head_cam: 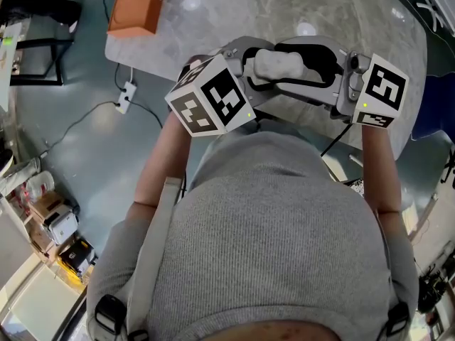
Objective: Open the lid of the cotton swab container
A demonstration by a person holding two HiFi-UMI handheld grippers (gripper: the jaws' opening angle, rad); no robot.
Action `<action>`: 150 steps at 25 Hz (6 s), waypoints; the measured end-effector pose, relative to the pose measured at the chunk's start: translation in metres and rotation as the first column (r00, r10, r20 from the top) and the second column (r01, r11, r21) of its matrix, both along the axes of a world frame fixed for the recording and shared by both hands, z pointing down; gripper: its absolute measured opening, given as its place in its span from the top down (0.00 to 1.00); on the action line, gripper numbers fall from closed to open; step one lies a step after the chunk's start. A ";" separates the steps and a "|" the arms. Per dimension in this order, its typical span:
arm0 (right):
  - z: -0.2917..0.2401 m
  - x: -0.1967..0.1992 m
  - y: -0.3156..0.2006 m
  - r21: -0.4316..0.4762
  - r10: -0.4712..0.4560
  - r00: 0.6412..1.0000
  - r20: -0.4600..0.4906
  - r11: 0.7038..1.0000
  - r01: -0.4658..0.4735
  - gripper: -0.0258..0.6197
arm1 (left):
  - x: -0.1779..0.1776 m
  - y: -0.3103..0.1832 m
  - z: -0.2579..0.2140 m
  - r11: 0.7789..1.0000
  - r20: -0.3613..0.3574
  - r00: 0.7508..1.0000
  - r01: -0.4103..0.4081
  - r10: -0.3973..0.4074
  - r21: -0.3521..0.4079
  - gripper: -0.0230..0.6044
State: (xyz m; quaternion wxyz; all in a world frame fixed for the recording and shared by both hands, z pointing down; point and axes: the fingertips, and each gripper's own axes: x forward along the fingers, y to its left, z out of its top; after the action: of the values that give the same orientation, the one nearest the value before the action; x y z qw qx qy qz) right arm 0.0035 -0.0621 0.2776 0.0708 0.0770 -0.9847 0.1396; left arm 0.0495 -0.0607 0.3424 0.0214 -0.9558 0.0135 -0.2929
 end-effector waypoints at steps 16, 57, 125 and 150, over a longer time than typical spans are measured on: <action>0.004 0.001 -0.014 -0.150 0.040 0.998 0.039 0.988 -0.034 0.59 | 0.000 -0.007 0.004 0.999 -0.005 1.000 0.000 0.000 -0.039 0.59; -0.006 -0.009 -0.003 0.062 -0.096 0.992 -0.078 0.993 0.101 0.64 | -0.003 -0.002 0.006 0.995 0.069 0.996 -0.044 0.050 -0.086 0.59; -0.049 0.014 -0.043 0.214 0.266 0.962 0.064 0.938 -0.274 0.94 | 0.000 0.008 0.000 0.996 -0.007 0.996 -0.090 0.090 -0.001 0.60; -0.060 0.031 -0.044 0.206 0.294 0.955 0.047 0.932 -0.297 0.95 | 0.011 0.017 -0.023 0.996 -0.112 0.990 -0.089 0.089 0.004 0.63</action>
State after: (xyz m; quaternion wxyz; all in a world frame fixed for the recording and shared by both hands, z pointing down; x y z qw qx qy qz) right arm 0.0343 -0.1060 0.2176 0.0330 0.2302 -0.9716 0.0441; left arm 0.0605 -0.0440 0.3190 0.0334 -0.9704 -0.0282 -0.2374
